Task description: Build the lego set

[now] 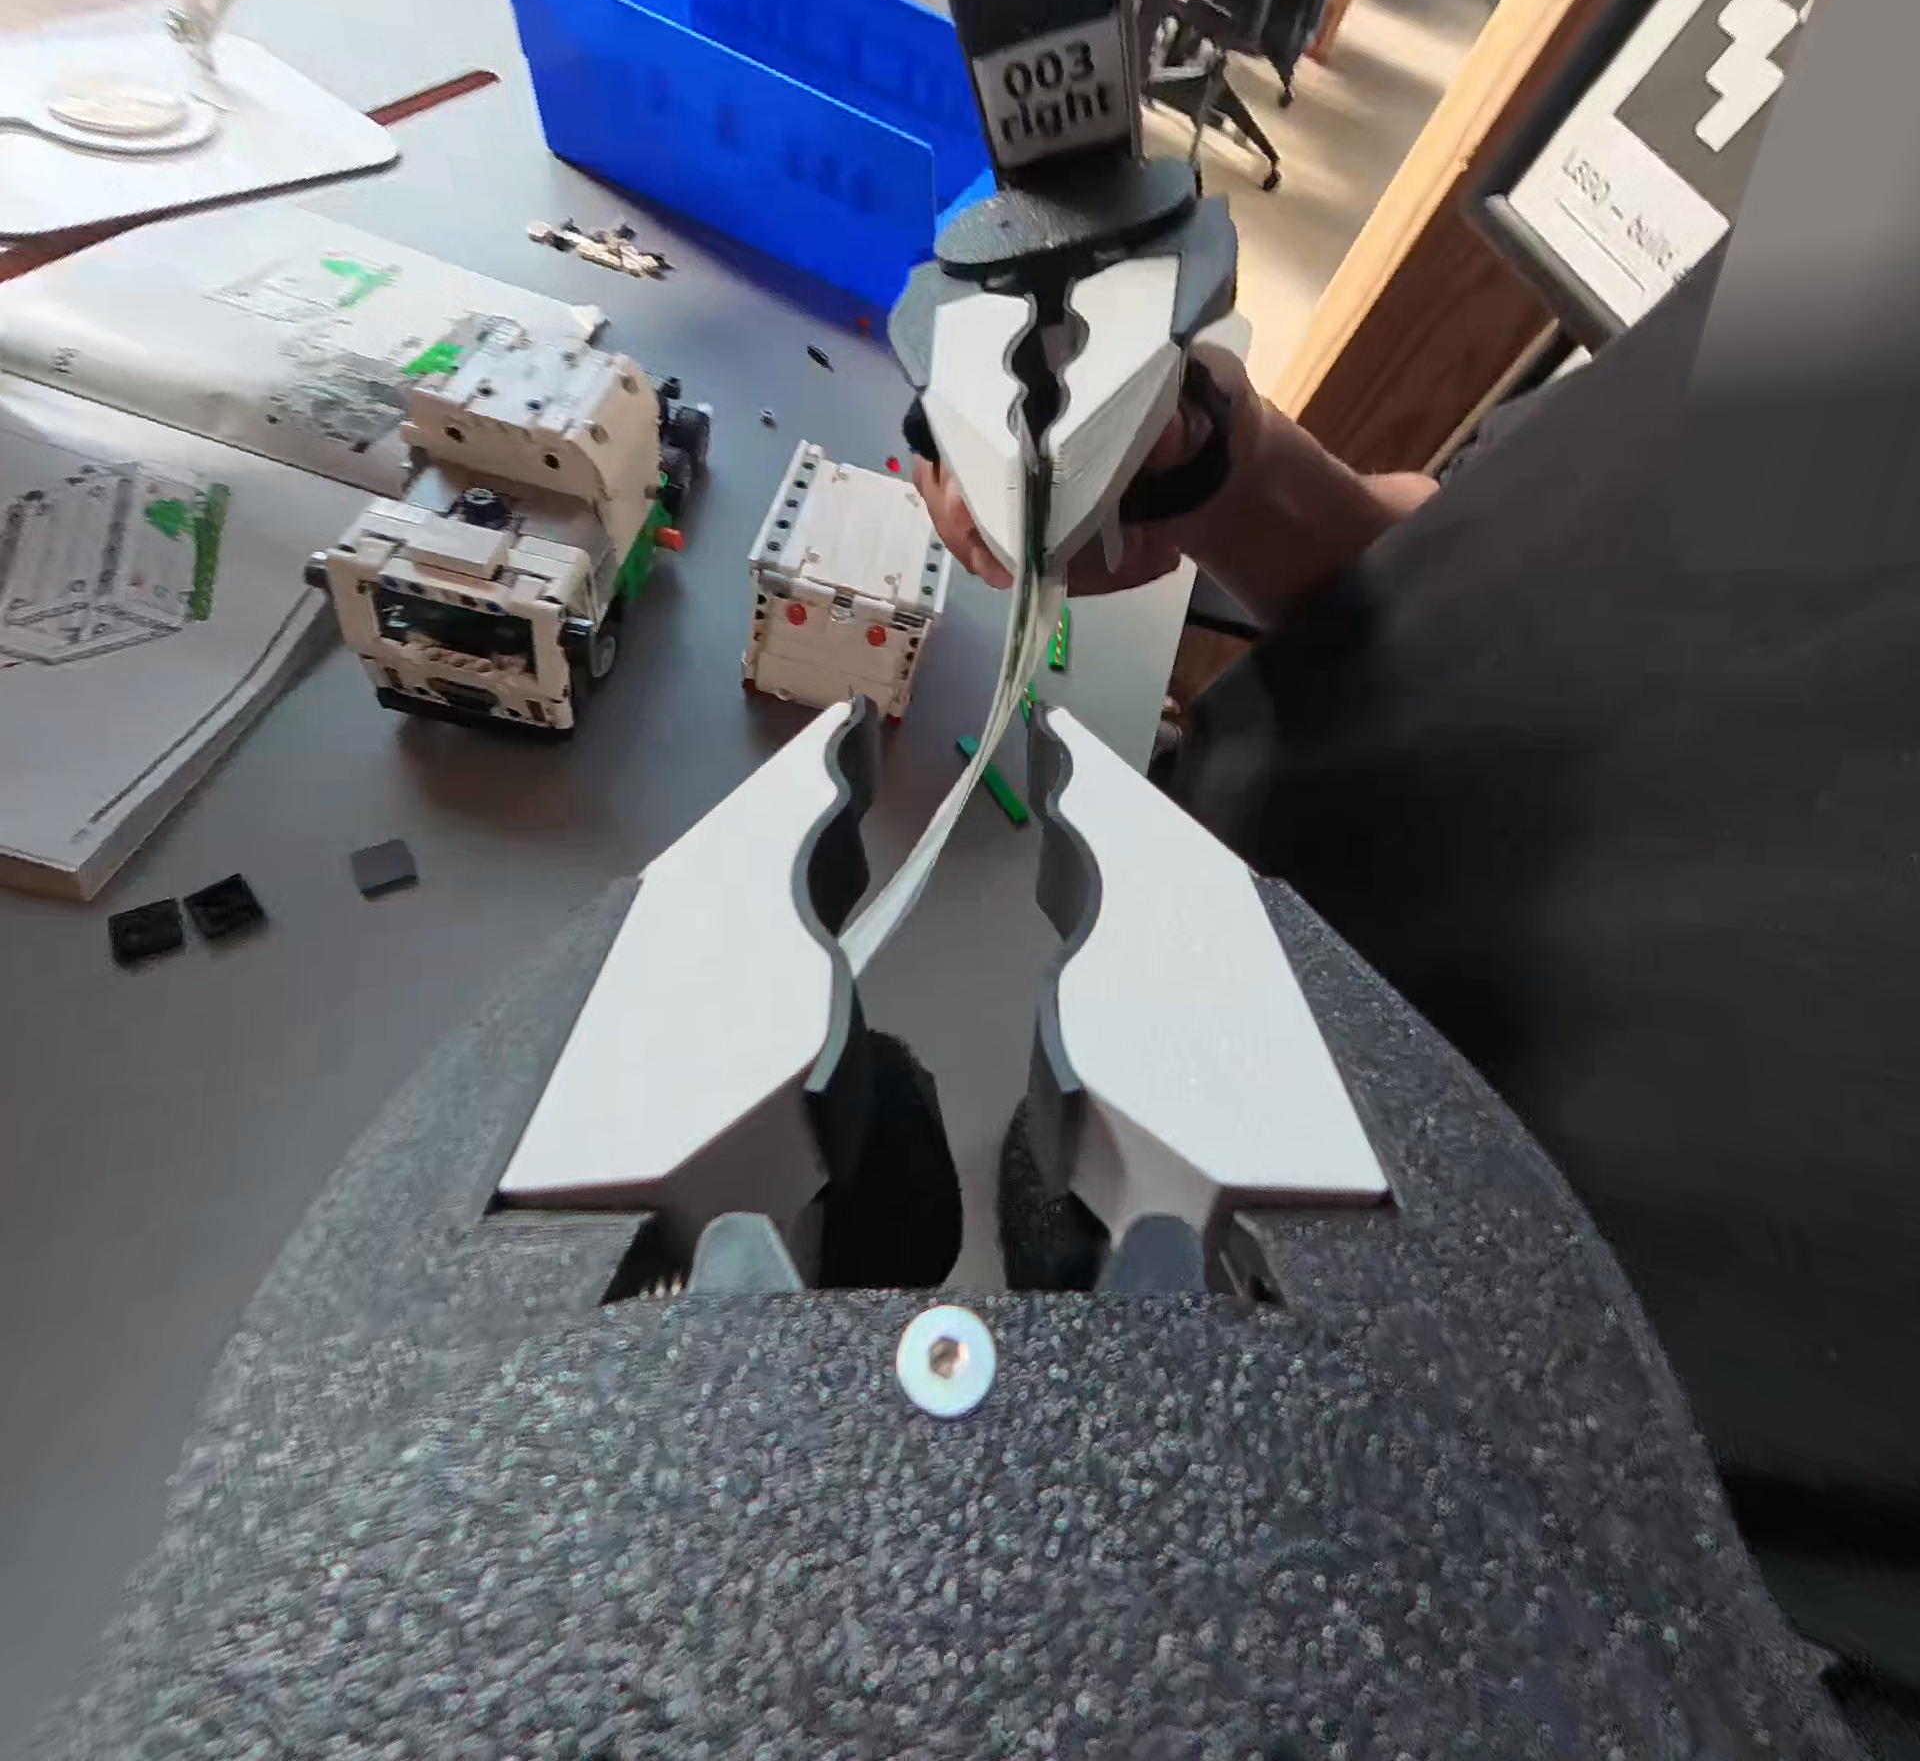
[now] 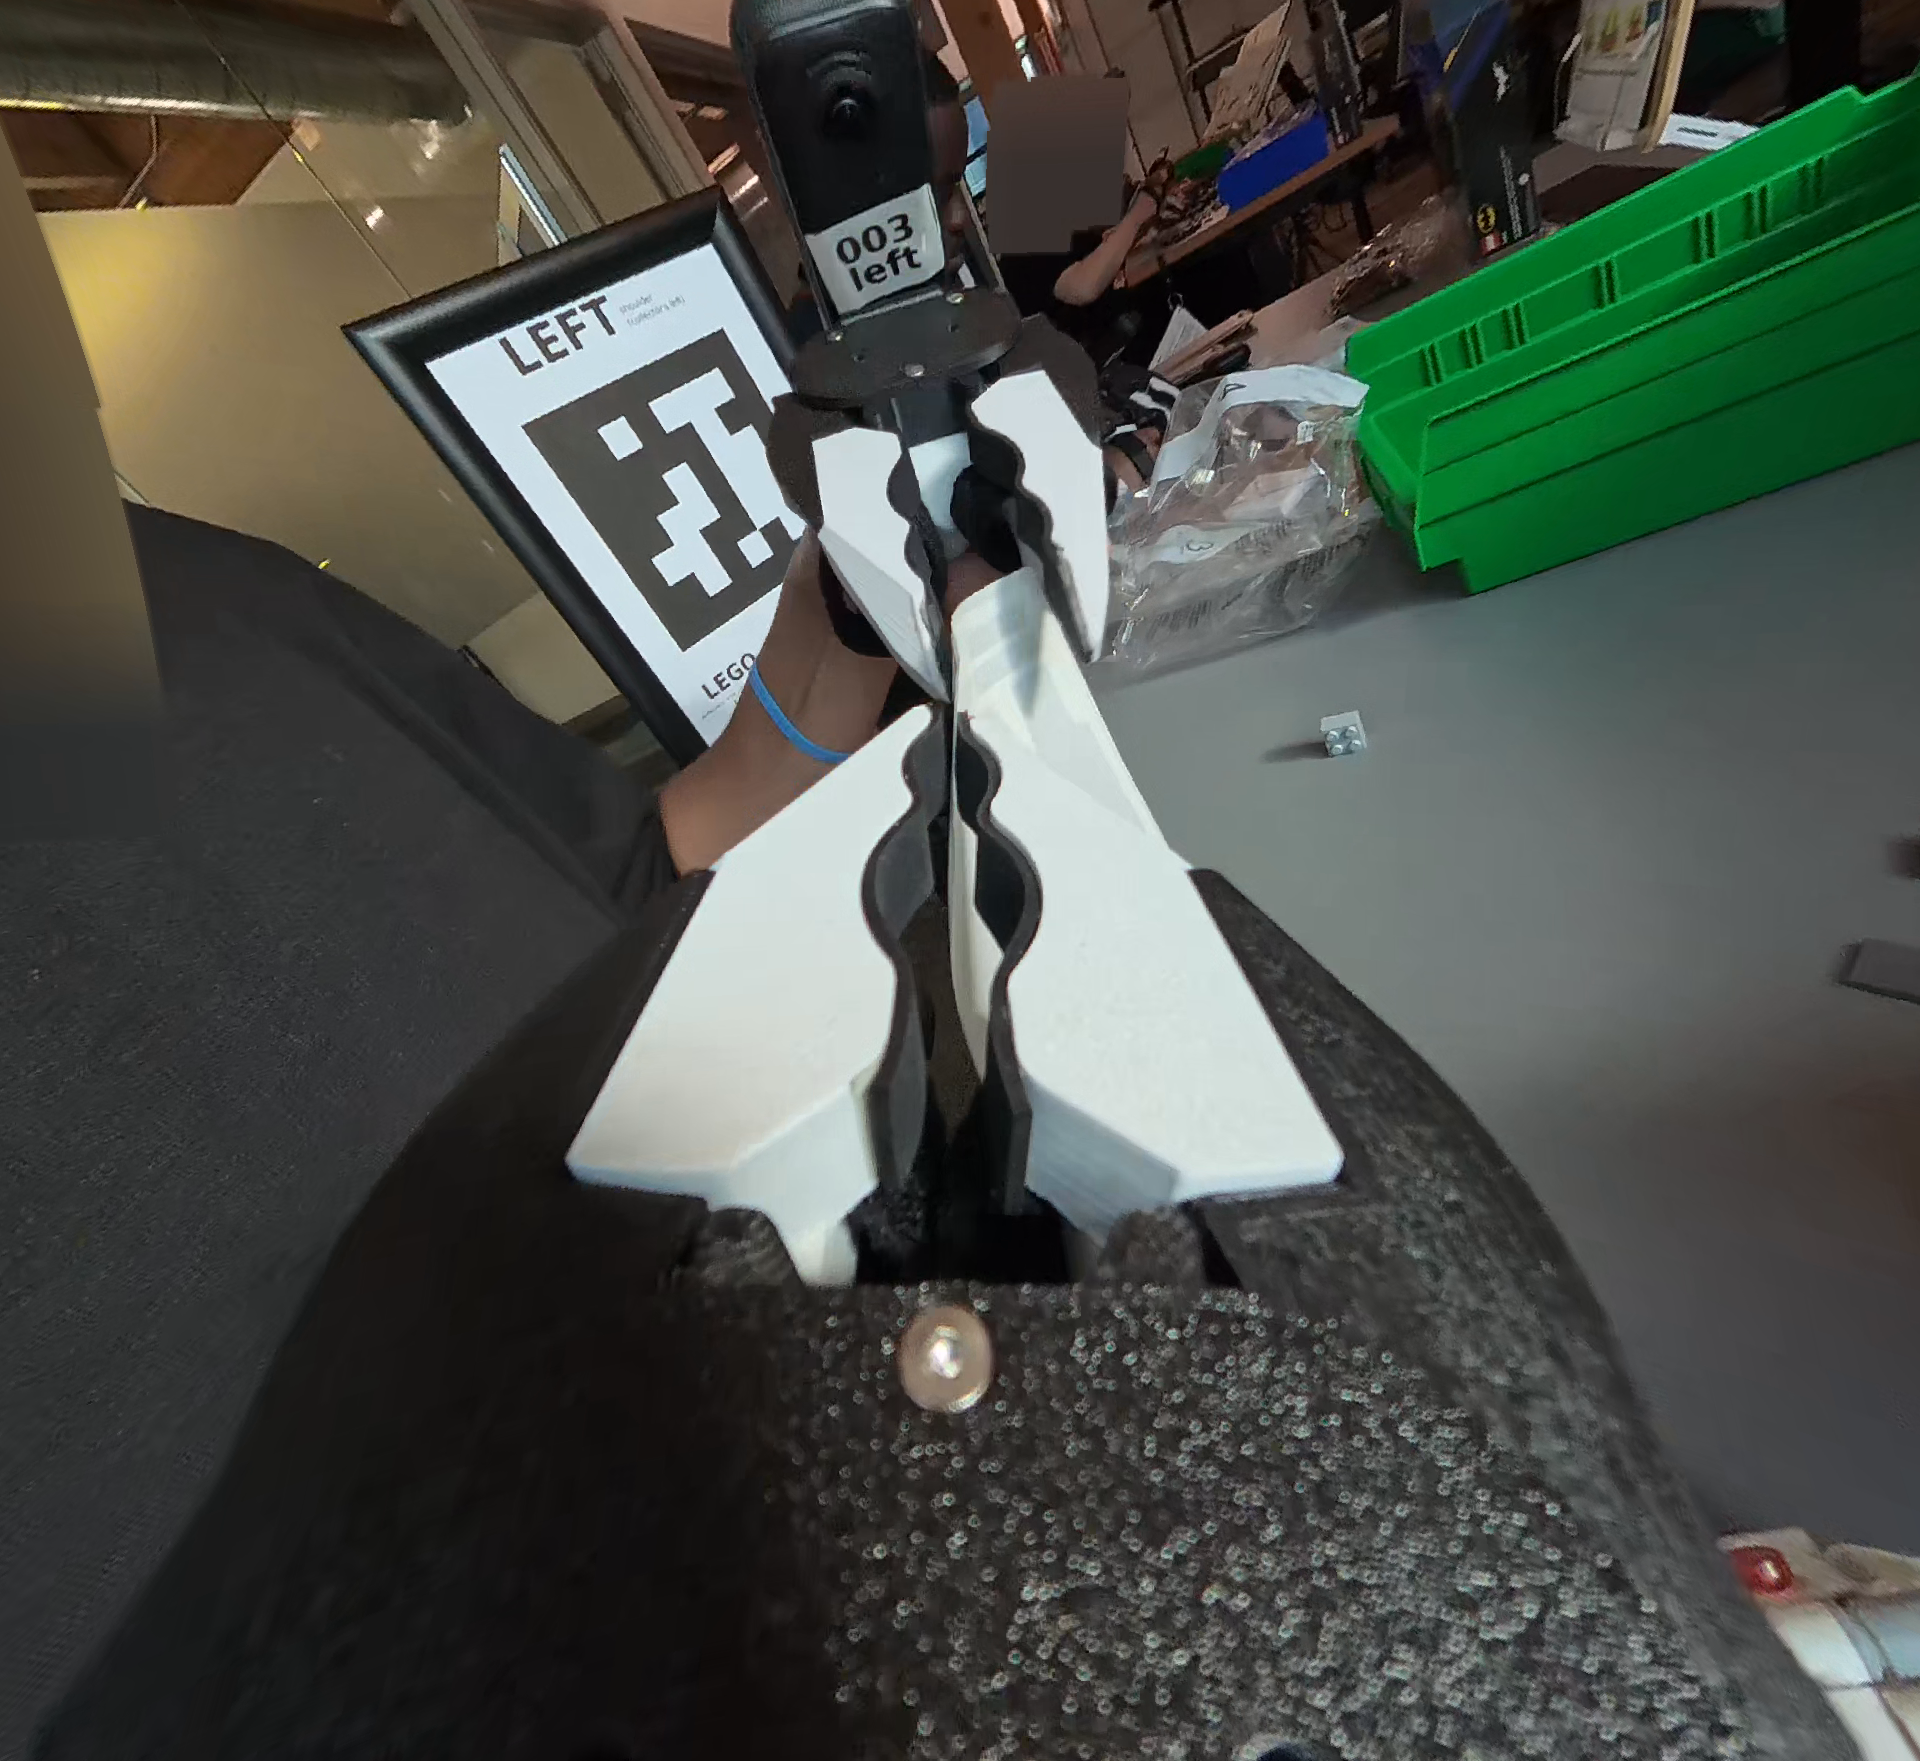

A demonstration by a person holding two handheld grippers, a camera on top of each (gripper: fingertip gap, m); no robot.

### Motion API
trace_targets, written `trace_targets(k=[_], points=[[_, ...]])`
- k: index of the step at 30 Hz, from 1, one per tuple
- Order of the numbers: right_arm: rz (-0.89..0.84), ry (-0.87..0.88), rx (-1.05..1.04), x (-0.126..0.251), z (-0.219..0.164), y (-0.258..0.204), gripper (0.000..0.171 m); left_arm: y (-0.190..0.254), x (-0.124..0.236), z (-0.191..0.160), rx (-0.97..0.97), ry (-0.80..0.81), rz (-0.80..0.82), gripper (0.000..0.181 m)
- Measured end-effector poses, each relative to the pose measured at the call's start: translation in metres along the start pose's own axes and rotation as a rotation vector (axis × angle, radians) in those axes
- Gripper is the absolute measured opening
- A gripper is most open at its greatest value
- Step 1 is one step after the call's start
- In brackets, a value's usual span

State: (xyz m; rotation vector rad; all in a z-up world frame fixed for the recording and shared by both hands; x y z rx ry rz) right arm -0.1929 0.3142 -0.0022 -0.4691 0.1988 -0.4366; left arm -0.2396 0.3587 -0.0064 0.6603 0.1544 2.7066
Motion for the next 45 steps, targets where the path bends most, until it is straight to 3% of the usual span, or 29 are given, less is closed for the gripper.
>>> trace_targets(k=[3,13,17,20,21,23,24,29,34,39,45], points=[[-0.017,-0.024,0.008,0.0,-0.003,0.001,0.0,0.011,-0.007,-0.006,-0.056,-0.064,-0.067,0.0],[-0.091,-0.021,-0.012,0.005,-0.01,0.014,0.001,0.016,-0.008,-0.004,0.015,0.023,-0.131,0.0],[-0.387,0.008,0.158,0.028,0.008,0.031,0.033,0.001,-0.006,-0.003,0.116,0.074,-0.075,0.0],[-0.563,-0.004,0.388,0.036,0.024,0.015,0.019,-0.012,-0.004,-0.006,0.2,0.104,-0.023,0.0],[-0.512,-0.031,0.367,0.025,0.021,0.006,0.019,-0.013,-0.005,-0.007,0.217,0.109,-0.022,0.0],[-0.385,-0.109,0.25,0.001,0.007,-0.001,0.049,-0.011,-0.007,-0.007,0.221,0.117,-0.034,0.0],[-0.362,-0.121,0.231,-0.005,0.003,0.0,0.056,-0.008,-0.009,-0.007,0.222,0.119,-0.044,0.0],[-0.366,-0.169,0.261,-0.015,-0.007,0.009,0.063,0.006,-0.014,-0.001,0.195,0.142,-0.102,0.0],[-0.19,-0.107,0.167,-0.021,-0.008,-0.002,0.054,0.019,-0.016,0.003,0.131,0.166,-0.164,0.0],[-0.008,-0.013,0.029,-0.018,-0.006,-0.01,0.033,0.027,-0.016,0.008,0.106,0.212,-0.226,0.0],[0.07,0.053,-0.039,-0.011,-0.002,-0.008,0.016,0.031,-0.019,0.01,0.085,0.23,-0.251,0.0]])
Point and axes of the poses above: each gripper's, where its closed fingertips meet, x back along the fingers, z out of its top, y = z × x across the jaws, the point moved 2 cm from there along x, back along the fingers, and after that the axes turned 9 degrees about z, right-handed, at the moved point
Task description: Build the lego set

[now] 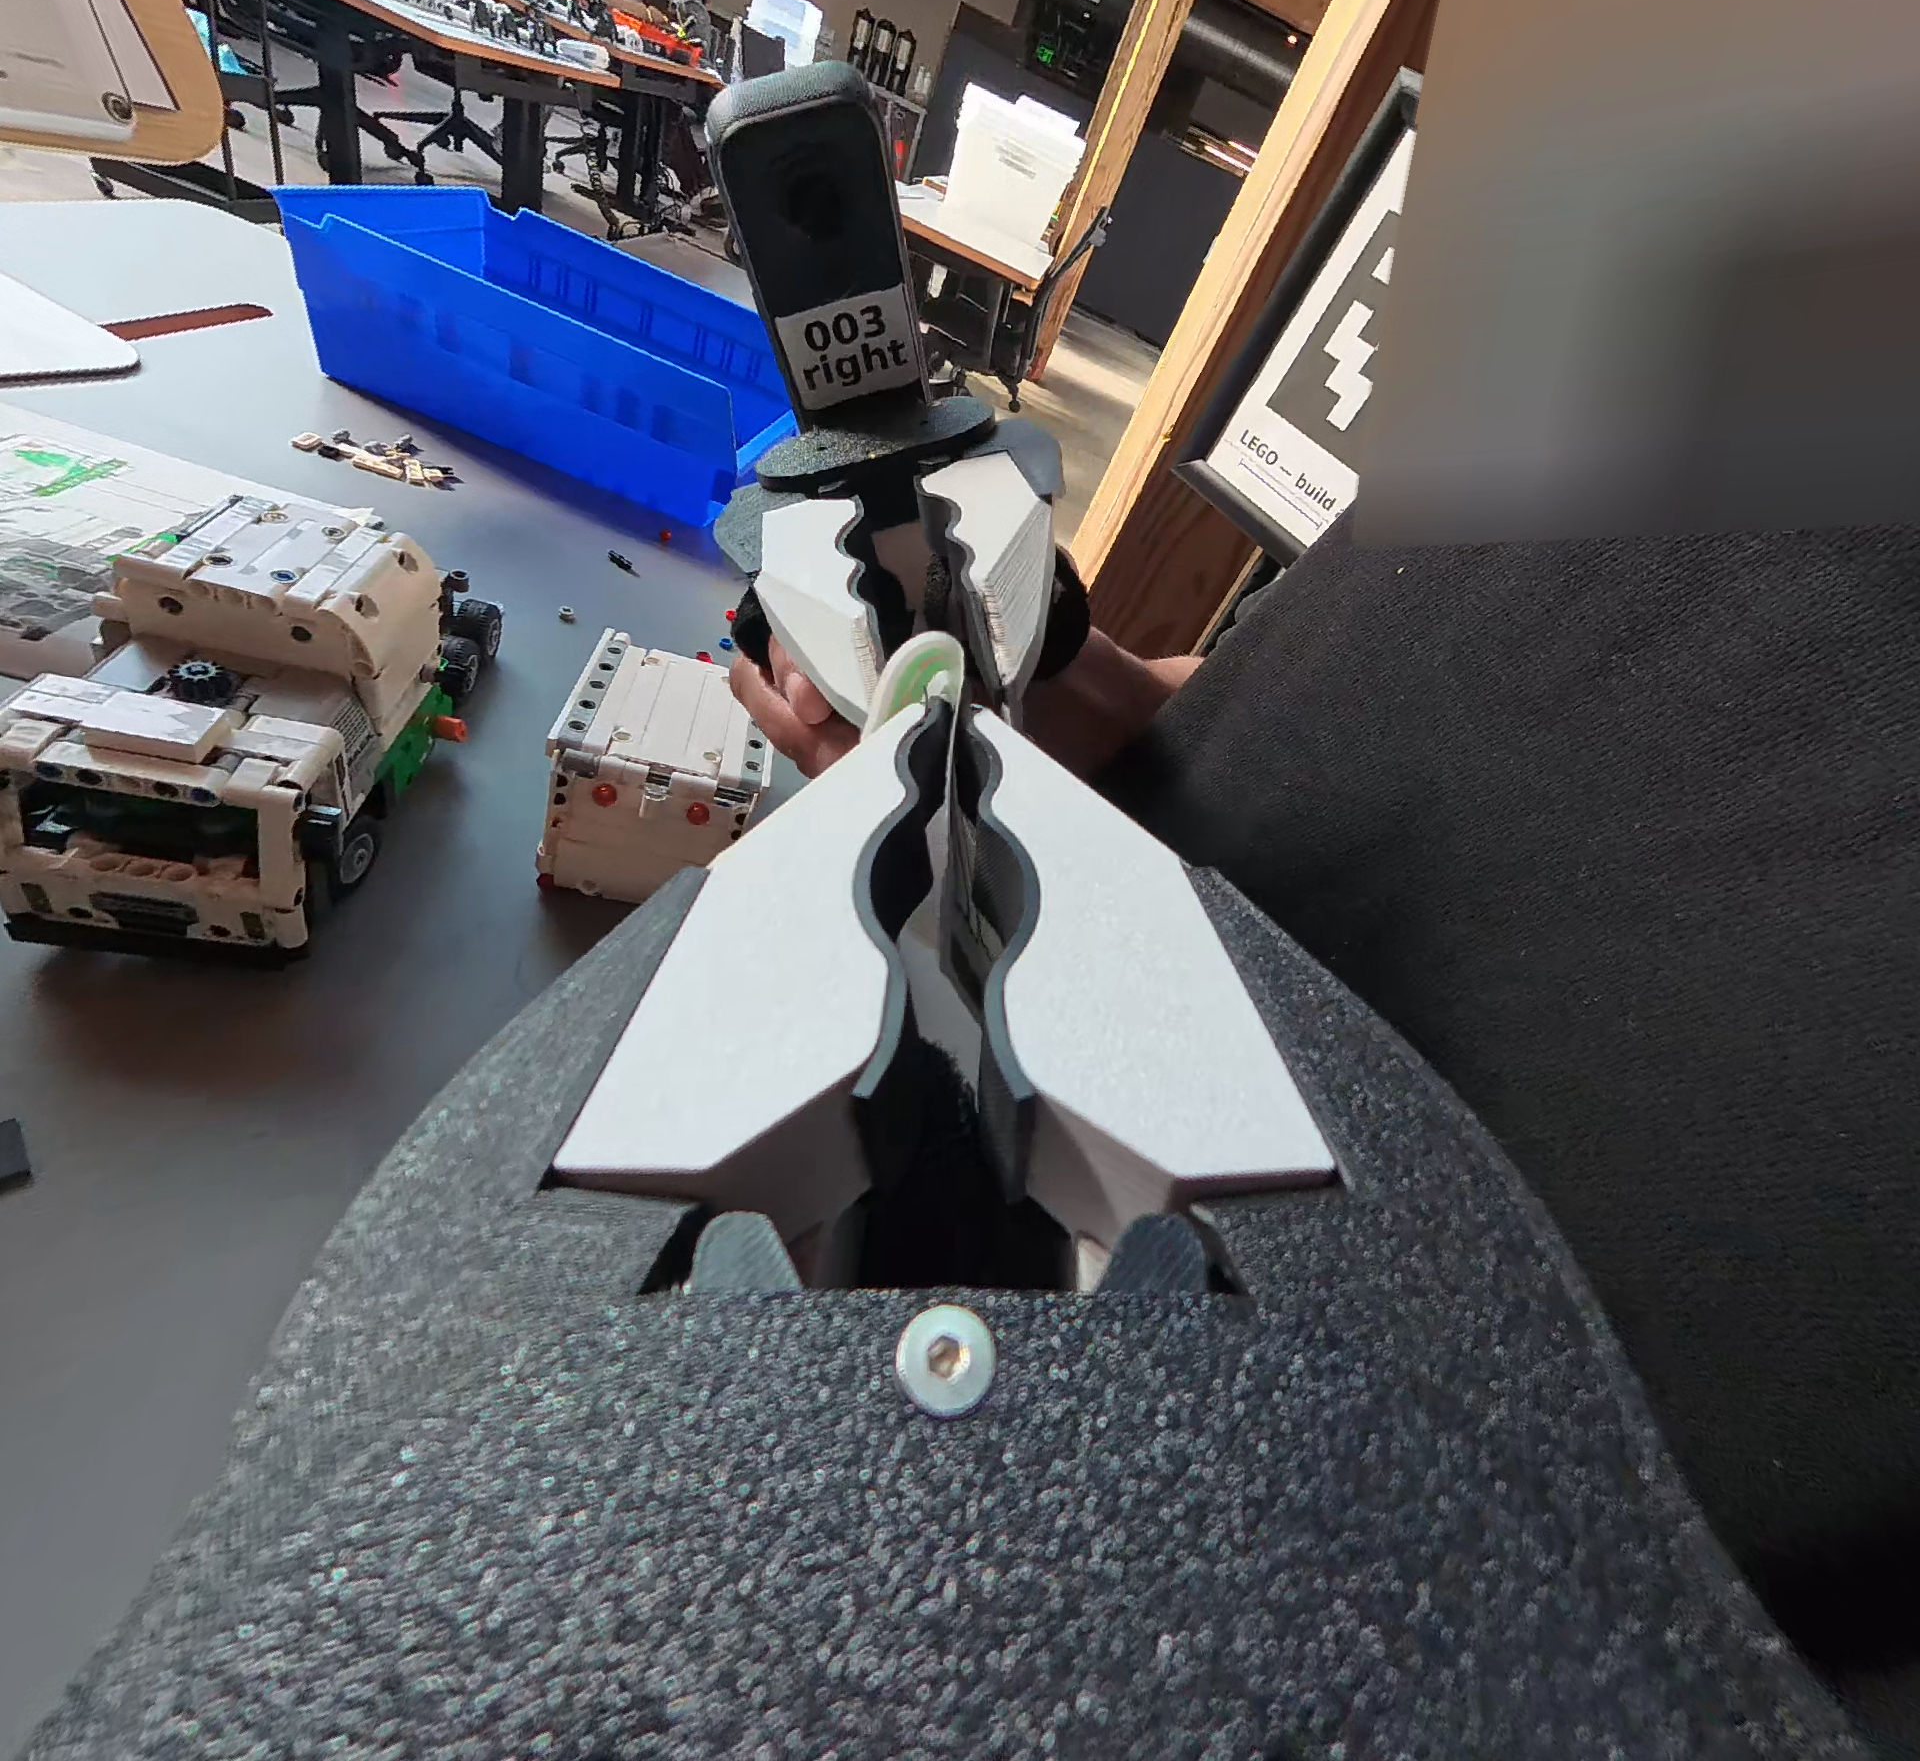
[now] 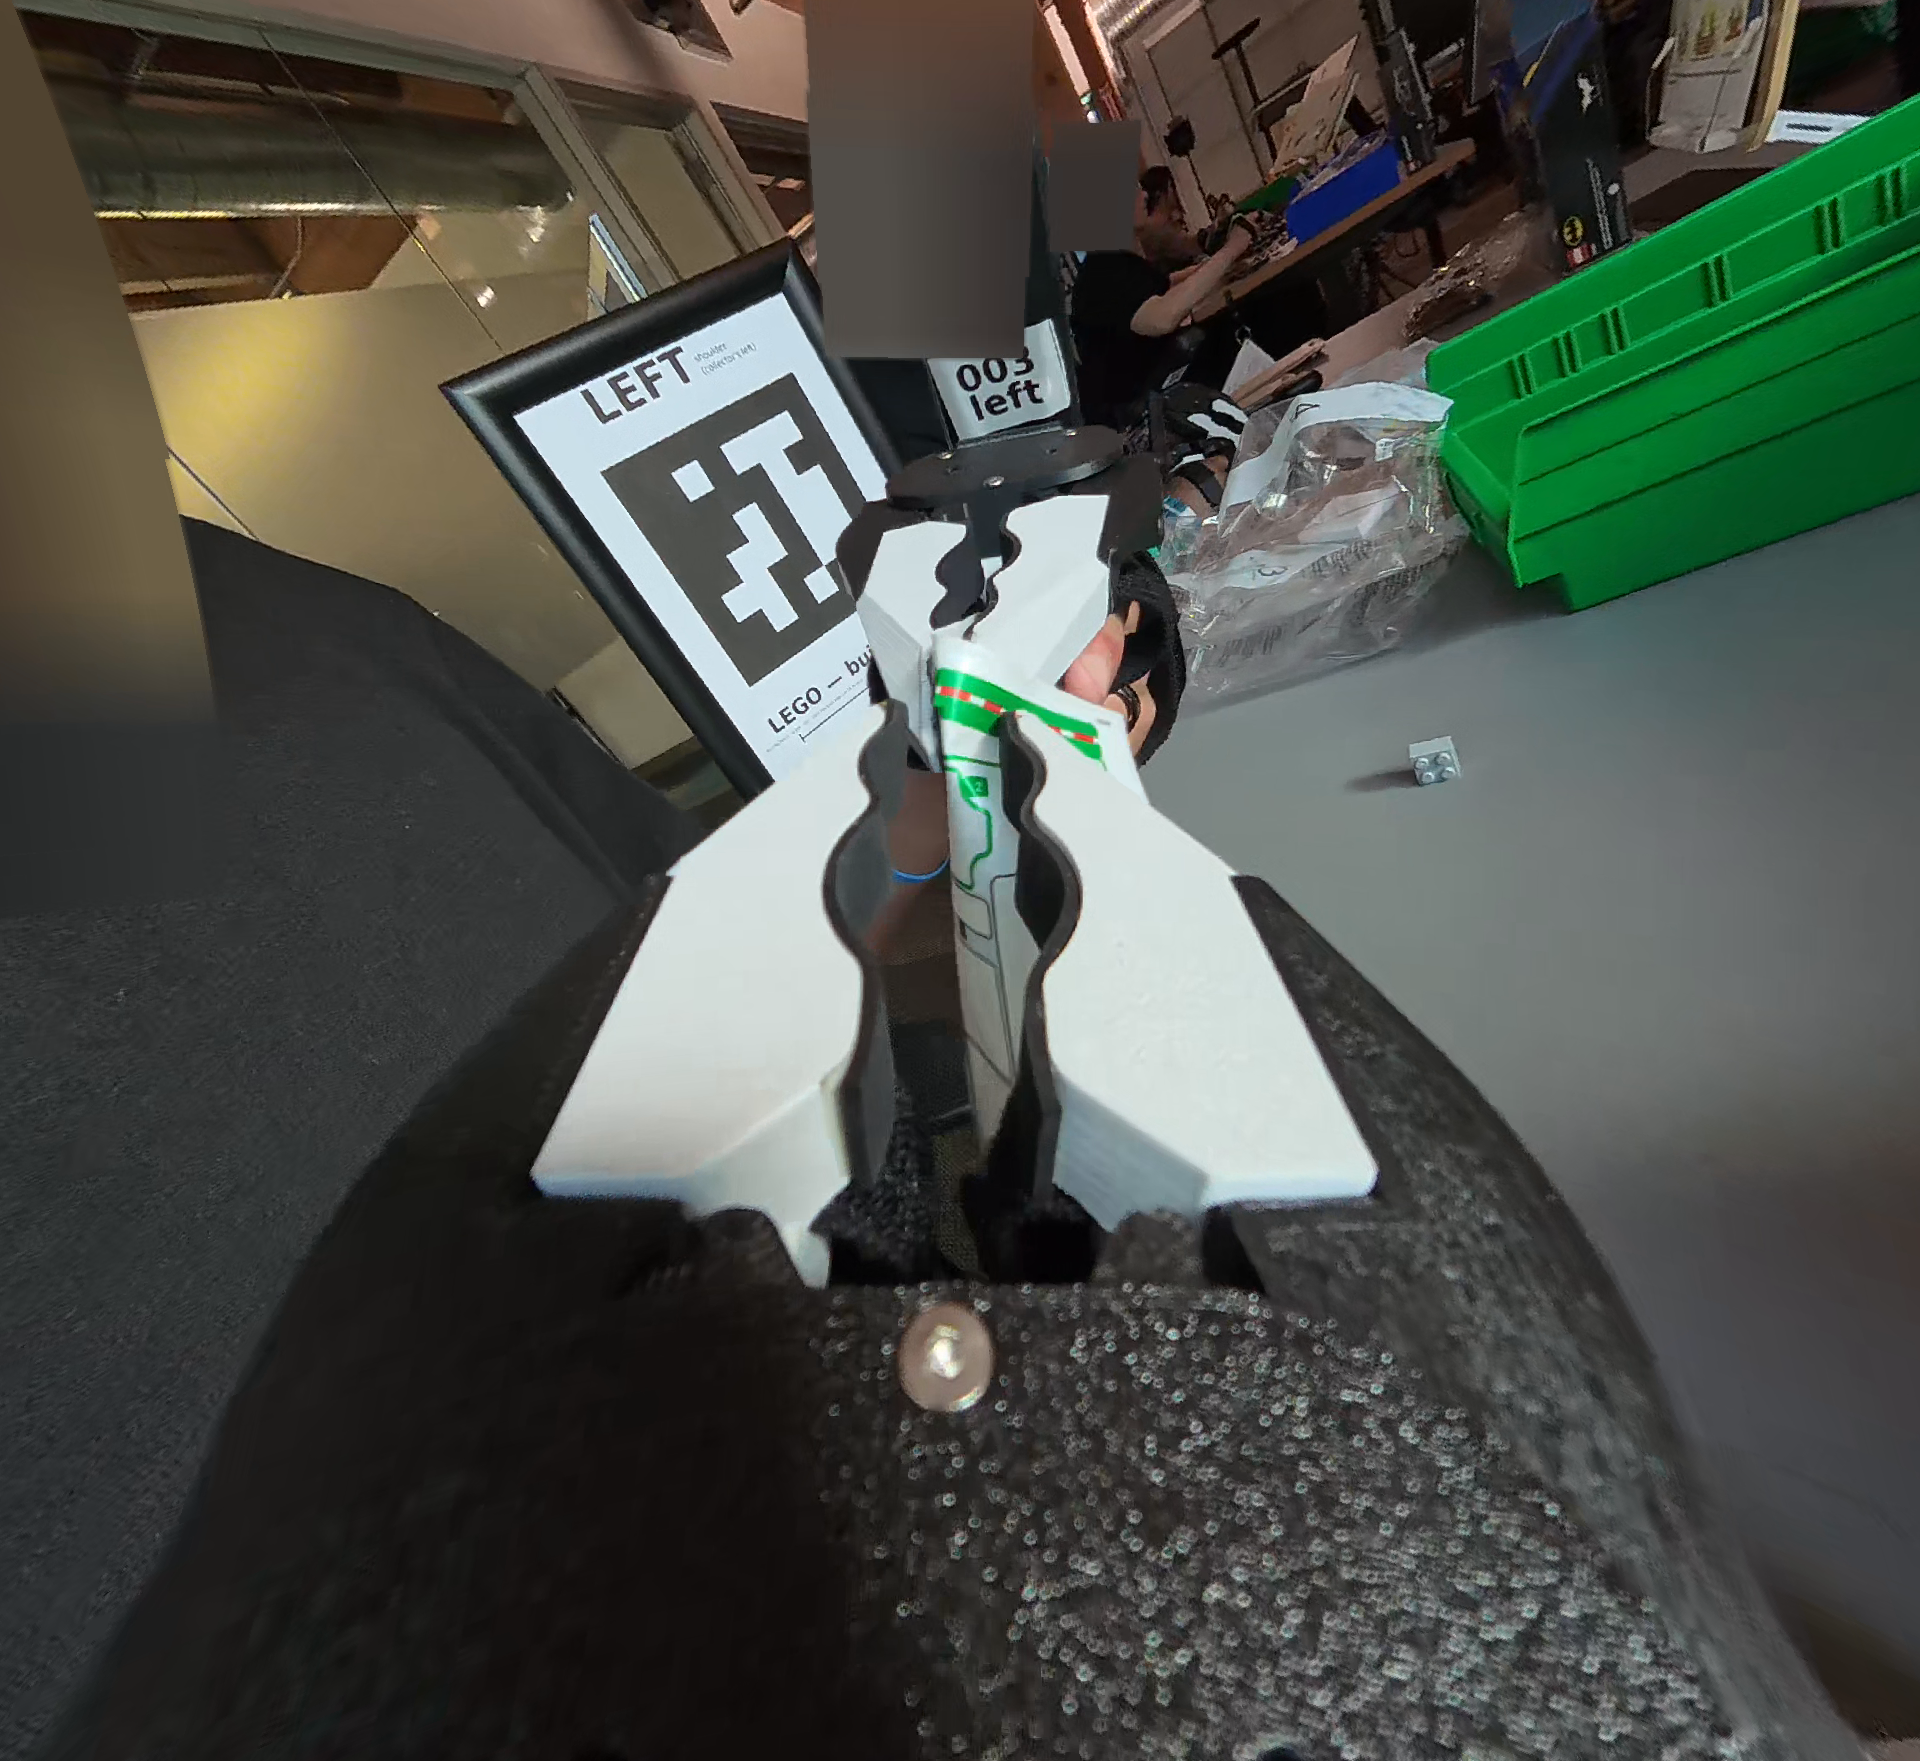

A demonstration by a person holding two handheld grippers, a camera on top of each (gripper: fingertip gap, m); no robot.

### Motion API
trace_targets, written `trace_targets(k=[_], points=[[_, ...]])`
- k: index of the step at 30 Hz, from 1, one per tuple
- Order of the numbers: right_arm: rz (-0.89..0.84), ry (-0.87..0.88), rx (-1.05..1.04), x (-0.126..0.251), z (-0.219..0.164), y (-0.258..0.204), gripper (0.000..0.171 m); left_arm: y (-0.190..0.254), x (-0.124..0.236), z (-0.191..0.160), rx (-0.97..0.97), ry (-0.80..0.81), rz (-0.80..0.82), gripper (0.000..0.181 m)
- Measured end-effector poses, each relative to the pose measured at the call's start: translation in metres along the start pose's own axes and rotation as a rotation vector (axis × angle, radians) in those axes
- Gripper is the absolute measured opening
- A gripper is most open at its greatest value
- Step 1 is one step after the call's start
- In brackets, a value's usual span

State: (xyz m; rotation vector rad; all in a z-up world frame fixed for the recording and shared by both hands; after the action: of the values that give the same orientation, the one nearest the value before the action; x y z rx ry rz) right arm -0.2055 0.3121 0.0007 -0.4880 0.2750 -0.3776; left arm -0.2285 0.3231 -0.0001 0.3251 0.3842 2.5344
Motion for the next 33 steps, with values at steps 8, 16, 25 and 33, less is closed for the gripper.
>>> trace_targets(k=[8,16,25,33], points=[[0.024,0.032,-0.033,0.004,-0.001,0.007,0.011,-0.003,-0.004,-0.003,0.01,0.014,0.019,0.0],[0.046,0.054,-0.064,0.009,0.0,0.012,0.01,-0.006,-0.003,-0.006,0.026,0.008,0.042,0.0],[0.017,0.056,-0.036,0.015,0.0,0.016,0.003,-0.01,-0.002,-0.01,0.032,-0.015,0.08,0.0],[-0.052,0.124,-0.017,0.028,0.009,0.025,0.0,-0.021,0.004,-0.017,0.067,-0.064,0.151,0.0]])
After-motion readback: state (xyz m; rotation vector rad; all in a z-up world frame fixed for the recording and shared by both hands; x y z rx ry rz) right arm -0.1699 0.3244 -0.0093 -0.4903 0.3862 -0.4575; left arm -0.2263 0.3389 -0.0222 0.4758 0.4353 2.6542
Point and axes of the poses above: each gripper's, where its closed fingertips meet, x back along the fingers, z out of its top, y = z × x across the jaws, the point moved 2 cm from there along x, back along the fingers, and after that the axes turned 9 degrees about z, right-handed, at the moved point
